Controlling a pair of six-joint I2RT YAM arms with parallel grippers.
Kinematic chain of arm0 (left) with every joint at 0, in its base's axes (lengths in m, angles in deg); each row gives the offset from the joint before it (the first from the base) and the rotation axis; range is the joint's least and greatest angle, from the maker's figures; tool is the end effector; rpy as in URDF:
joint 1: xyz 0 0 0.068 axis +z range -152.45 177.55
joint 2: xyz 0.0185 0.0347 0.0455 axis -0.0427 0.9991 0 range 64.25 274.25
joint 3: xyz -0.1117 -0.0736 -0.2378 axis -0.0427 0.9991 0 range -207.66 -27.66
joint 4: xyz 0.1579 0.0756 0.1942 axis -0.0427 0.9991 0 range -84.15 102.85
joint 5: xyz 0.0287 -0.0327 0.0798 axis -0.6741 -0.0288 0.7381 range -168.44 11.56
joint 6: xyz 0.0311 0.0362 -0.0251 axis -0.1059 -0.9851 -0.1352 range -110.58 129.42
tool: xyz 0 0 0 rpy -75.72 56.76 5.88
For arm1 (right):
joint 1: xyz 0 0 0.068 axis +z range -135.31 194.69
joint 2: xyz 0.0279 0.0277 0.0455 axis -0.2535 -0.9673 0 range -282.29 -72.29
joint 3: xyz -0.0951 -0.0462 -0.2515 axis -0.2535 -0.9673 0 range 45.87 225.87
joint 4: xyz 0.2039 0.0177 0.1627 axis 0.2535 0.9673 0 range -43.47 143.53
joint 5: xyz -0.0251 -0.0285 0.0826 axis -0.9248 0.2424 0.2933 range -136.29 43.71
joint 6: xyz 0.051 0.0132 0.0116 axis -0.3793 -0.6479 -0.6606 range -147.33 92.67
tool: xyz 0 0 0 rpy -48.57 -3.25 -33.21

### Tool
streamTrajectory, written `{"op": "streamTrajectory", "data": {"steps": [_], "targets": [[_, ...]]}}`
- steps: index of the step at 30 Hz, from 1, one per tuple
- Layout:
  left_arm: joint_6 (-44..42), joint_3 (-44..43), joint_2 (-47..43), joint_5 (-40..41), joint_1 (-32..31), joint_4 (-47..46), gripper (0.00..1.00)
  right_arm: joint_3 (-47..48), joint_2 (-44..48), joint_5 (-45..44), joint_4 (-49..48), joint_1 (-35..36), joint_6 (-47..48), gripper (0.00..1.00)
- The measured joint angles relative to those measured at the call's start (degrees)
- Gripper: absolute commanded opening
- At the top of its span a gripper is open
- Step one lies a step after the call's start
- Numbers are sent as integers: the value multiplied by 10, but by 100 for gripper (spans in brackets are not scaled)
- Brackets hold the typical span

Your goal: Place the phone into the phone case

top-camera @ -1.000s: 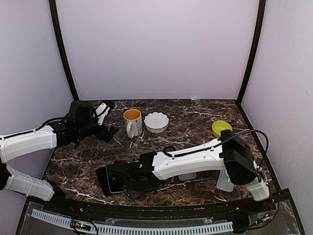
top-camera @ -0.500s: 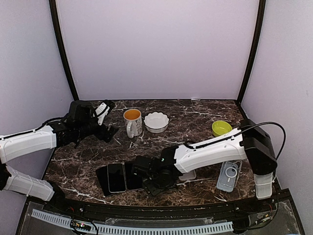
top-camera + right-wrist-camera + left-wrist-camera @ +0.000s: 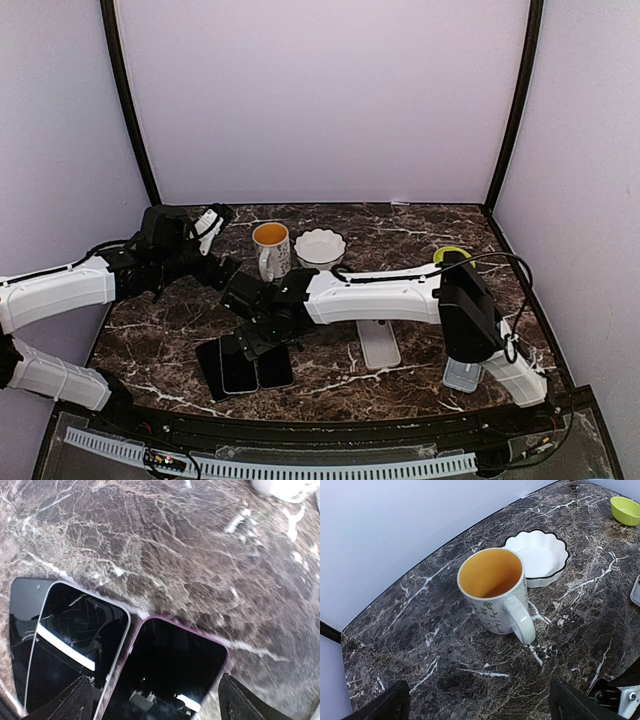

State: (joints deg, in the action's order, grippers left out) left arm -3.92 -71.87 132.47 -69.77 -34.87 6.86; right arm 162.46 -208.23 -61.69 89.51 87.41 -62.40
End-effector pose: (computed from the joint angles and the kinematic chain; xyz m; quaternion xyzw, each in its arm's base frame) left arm 0.2300 -0.1398 0.2676 0.2897 0.7907 -0.0259 0.5387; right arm 0.1608 0.4851 0.1766 -0.2802 0.9211 0.1148 0.2447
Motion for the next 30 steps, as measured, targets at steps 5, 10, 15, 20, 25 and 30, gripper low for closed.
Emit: {"op": "streamTrajectory", "data": {"steps": [5,10,15,20,25,30], "targets": [[0,0,0,2,0,0,99,12,-29,-20,13,0,7,86],[0,0,0,2,0,0,99,3,-28,-36,9,0,7,87],[0,0,0,2,0,0,99,-7,-27,-53,9,2,5,91],[0,0,0,2,0,0,99,-58,-1,-79,14,3,-3,92],[0,0,0,2,0,0,99,-168,70,-81,16,3,-25,93],[0,0,0,2,0,0,99,-244,122,-71,19,3,-36,98]]}}
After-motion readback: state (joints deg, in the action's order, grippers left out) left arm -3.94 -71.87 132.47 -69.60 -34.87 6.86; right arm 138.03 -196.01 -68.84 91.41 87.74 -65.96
